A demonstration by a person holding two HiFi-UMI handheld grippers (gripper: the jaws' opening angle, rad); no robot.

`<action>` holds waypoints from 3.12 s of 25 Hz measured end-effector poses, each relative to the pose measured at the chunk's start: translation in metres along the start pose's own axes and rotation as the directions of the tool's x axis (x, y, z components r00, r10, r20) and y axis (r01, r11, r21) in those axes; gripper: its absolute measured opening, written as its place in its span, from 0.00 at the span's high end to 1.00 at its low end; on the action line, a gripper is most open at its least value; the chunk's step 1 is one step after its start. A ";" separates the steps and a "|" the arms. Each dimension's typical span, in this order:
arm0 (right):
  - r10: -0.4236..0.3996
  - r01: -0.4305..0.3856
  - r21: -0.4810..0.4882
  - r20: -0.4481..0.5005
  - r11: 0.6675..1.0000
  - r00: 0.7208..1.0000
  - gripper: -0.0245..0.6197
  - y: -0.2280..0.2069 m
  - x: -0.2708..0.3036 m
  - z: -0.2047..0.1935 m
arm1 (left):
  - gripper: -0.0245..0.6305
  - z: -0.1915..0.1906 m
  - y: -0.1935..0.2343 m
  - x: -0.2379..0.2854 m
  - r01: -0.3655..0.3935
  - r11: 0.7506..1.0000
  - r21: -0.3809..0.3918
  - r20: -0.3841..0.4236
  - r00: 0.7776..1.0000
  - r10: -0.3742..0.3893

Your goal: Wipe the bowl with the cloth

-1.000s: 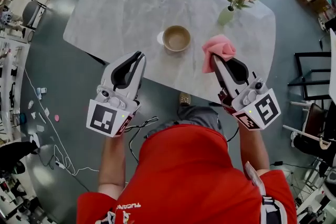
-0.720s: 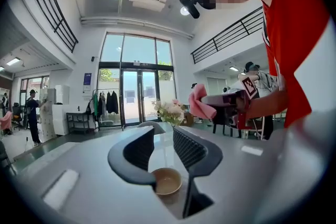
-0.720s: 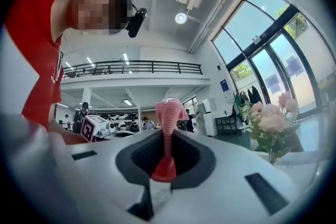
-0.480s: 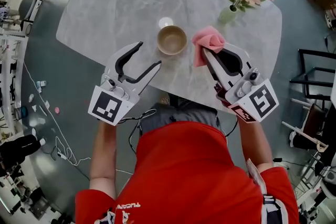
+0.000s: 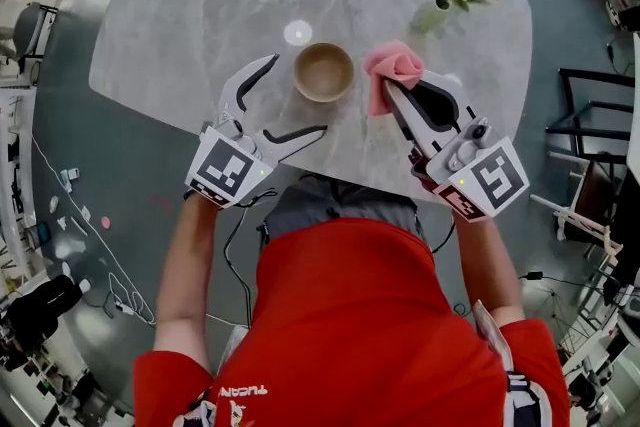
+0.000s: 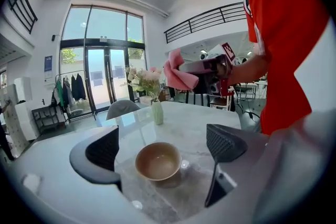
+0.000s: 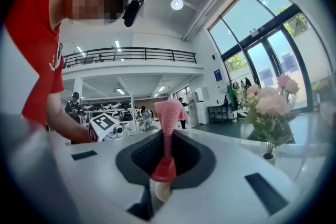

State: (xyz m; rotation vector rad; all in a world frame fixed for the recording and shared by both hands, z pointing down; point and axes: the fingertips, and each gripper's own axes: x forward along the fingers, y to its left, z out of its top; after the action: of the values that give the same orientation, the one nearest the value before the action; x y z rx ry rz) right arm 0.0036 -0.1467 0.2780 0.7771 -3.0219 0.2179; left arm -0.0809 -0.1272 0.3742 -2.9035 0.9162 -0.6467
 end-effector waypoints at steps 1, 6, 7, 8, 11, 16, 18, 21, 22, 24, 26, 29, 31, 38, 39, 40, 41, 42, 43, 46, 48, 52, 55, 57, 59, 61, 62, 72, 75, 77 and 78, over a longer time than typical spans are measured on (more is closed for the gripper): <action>-0.007 0.007 -0.006 -0.010 1.000 1.000 0.93 -0.001 0.001 -0.003 | 0.19 -0.006 0.000 0.004 0.013 1.000 0.003 -0.010 1.000 -0.013; -0.029 0.027 -0.040 -0.055 0.999 0.998 0.93 0.001 0.007 -0.014 | 0.08 -0.031 0.000 0.020 0.068 0.998 -0.010 -0.037 0.997 -0.068; -0.030 0.028 -0.041 -0.061 0.999 0.998 0.93 0.001 0.009 -0.016 | 0.07 -0.035 0.000 0.023 0.079 0.997 -0.013 -0.043 0.996 -0.080; -0.031 0.029 -0.040 -0.067 0.999 0.997 0.93 0.001 0.010 -0.019 | 0.07 -0.040 0.000 0.027 0.088 0.996 -0.016 -0.049 0.995 -0.089; -0.034 0.030 -0.045 -0.092 0.999 0.995 0.93 0.001 0.013 -0.027 | 0.07 -0.053 0.003 0.037 0.109 0.994 -0.020 -0.076 0.991 -0.110; -0.040 0.033 -0.054 -0.148 0.998 0.988 0.93 -0.001 0.026 -0.044 | 0.07 -0.084 0.004 0.054 0.148 0.989 -0.022 -0.151 0.977 -0.149; -0.039 0.030 -0.056 -0.168 0.998 0.985 0.93 -0.002 0.031 -0.051 | 0.07 -0.094 0.002 0.061 0.170 0.985 -0.018 -0.175 0.970 -0.170; -0.039 0.030 -0.053 -0.189 0.998 0.981 0.93 -0.003 0.035 -0.058 | 0.07 -0.103 0.000 0.072 0.196 0.980 -0.023 -0.184 0.963 -0.197; -0.041 0.032 -0.050 -0.193 0.998 0.980 0.93 -0.003 0.036 -0.060 | 0.07 -0.105 -0.001 0.075 0.203 0.979 -0.026 -0.184 0.961 -0.204; -0.045 0.037 -0.046 -0.199 0.998 0.979 0.93 -0.003 0.037 -0.062 | 0.07 -0.108 0.000 0.081 0.216 0.976 -0.028 -0.188 0.958 -0.218; -0.050 0.042 -0.044 -0.205 0.998 0.977 0.93 -0.003 0.035 -0.064 | 0.07 -0.112 -0.001 0.086 0.231 0.972 -0.028 -0.198 0.952 -0.232; -0.059 0.052 -0.041 -0.213 0.998 0.975 0.93 -0.005 0.033 -0.066 | 0.07 -0.119 -0.001 0.092 0.248 0.968 -0.034 -0.215 0.944 -0.249; -0.065 0.058 -0.037 -0.215 0.998 0.975 0.93 -0.006 0.033 -0.067 | 0.07 -0.120 -0.001 0.093 0.253 0.967 -0.038 -0.216 0.942 -0.255; -0.067 0.063 -0.024 -0.229 0.998 0.971 0.93 -0.009 0.033 -0.076 | 0.07 -0.125 -0.003 0.102 0.270 0.961 -0.049 -0.222 0.936 -0.275; -0.065 0.061 -0.023 -0.231 0.998 0.971 0.93 -0.009 0.033 -0.076 | 0.07 -0.125 -0.003 0.103 0.272 0.961 -0.050 -0.223 0.935 -0.276; -0.063 0.060 -0.021 -0.233 0.998 0.970 0.93 -0.008 0.034 -0.077 | 0.07 -0.126 -0.003 0.103 0.273 0.961 -0.051 -0.224 0.934 -0.278; -0.061 0.058 -0.020 -0.235 0.998 0.970 0.93 -0.007 0.035 -0.077 | 0.07 -0.126 -0.003 0.103 0.275 0.960 -0.051 -0.225 0.933 -0.279; -0.059 0.057 -0.018 -0.235 0.998 0.970 0.93 -0.007 0.036 -0.078 | 0.07 -0.127 -0.003 0.104 0.276 0.960 -0.051 -0.226 0.933 -0.281; -0.057 0.055 -0.017 -0.237 0.998 0.970 0.93 -0.007 0.036 -0.079 | 0.07 -0.128 -0.003 0.104 0.277 0.959 -0.052 -0.227 0.932 -0.282; -0.049 0.046 -0.021 -0.244 0.999 0.969 0.93 -0.007 0.036 -0.081 | 0.07 -0.128 -0.004 0.109 0.280 0.958 -0.057 -0.233 0.930 -0.285; -0.045 0.040 -0.023 -0.254 0.999 0.966 0.93 -0.009 0.034 -0.083 | 0.07 -0.127 -0.005 0.112 0.282 0.958 -0.058 -0.236 0.928 -0.288; -0.042 0.034 -0.030 -0.284 0.999 0.958 0.93 -0.006 0.042 -0.091 | 0.07 -0.128 -0.001 0.105 0.276 0.960 -0.050 -0.238 0.930 -0.280; -0.047 0.023 -0.073 -0.349 0.997 0.936 0.93 -0.008 0.049 -0.102 | 0.07 -0.128 -0.001 0.103 0.272 0.961 -0.044 -0.238 0.932 -0.275; -0.028 -0.023 -0.122 -0.398 0.992 0.917 0.93 -0.009 0.056 -0.115 | 0.07 -0.128 -0.001 0.105 0.271 0.962 -0.042 -0.238 0.932 -0.273; 0.007 -0.097 -0.170 -0.463 0.981 0.886 0.93 -0.008 0.066 -0.127 | 0.07 -0.129 -0.001 0.106 0.270 0.962 -0.044 -0.237 0.933 -0.272; 0.045 -0.191 -0.217 -0.541 0.957 0.840 0.93 -0.003 0.076 -0.141 | 0.07 -0.129 -0.001 0.106 0.268 0.962 -0.046 -0.236 0.933 -0.271; 0.061 -0.241 -0.240 -0.580 0.940 0.813 0.93 -0.001 0.080 -0.147 | 0.07 -0.129 -0.001 0.106 0.268 0.962 -0.047 -0.236 0.933 -0.271; 0.108 -0.527 -0.265 -0.813 0.807 0.573 0.93 0.008 0.102 -0.211 | 0.07 -0.130 -0.001 0.108 0.269 0.962 -0.048 -0.243 0.931 -0.272; 0.121 -0.587 -0.238 -0.855 0.774 0.505 0.93 0.013 0.104 -0.227 | 0.07 -0.129 -0.002 0.107 0.269 0.962 -0.047 -0.248 0.930 -0.272; 0.136 -0.613 -0.220 -0.867 0.759 0.479 0.93 0.017 0.107 -0.233 | 0.07 -0.129 -0.002 0.106 0.271 0.961 -0.047 -0.250 0.929 -0.274; 0.139 -0.619 -0.216 -0.870 0.755 0.472 0.93 0.018 0.109 -0.235 | 0.07 -0.130 -0.002 0.106 0.271 0.961 -0.047 -0.250 0.929 -0.274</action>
State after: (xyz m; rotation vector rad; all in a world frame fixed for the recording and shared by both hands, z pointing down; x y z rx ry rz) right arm -0.1058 -0.1514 0.5140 -0.1330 -2.0870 -0.1963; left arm -0.0523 -0.1721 0.5331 -3.0354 0.5307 -1.0568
